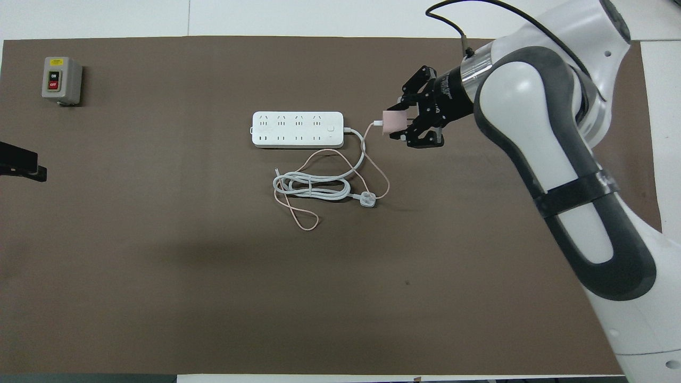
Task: Plug charger into power strip
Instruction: 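Carry the pink charger with the right gripper to the power strip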
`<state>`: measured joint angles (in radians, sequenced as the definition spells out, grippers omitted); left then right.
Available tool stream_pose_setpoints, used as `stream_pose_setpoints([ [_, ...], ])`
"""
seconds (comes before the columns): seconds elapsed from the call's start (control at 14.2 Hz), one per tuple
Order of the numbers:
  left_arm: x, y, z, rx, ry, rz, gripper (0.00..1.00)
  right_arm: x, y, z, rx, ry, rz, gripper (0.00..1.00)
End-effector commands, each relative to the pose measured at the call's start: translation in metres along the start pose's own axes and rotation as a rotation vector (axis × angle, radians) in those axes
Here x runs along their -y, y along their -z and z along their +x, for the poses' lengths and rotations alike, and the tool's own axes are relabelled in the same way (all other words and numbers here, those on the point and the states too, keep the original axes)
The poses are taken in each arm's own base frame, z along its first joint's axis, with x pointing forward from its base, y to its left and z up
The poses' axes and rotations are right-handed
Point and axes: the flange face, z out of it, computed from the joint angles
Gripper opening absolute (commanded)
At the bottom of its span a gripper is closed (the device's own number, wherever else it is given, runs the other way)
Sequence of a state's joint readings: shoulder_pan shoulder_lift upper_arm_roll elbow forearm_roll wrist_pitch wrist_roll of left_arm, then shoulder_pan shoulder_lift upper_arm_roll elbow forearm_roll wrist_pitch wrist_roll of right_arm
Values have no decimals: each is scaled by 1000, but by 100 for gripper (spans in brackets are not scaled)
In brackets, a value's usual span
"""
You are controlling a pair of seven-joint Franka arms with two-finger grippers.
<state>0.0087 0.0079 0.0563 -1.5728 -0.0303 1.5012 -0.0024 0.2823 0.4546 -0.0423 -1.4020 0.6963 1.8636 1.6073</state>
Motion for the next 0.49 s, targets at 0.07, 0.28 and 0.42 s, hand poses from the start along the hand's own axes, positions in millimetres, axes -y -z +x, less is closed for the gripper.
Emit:
stream_pose_setpoints([
  [0.07, 30, -3, 2, -52, 35, -319, 100, -15, -40, -72, 31, -16, 52, 0],
  [0.28, 26, -36, 25, 7, 64, -506, 100, -31, -70, -117, 64, -26, 99, 0],
  [0.42, 38, -66, 47, 15, 50, -678, 100, -37, -83, -133, 73, -29, 127, 0],
])
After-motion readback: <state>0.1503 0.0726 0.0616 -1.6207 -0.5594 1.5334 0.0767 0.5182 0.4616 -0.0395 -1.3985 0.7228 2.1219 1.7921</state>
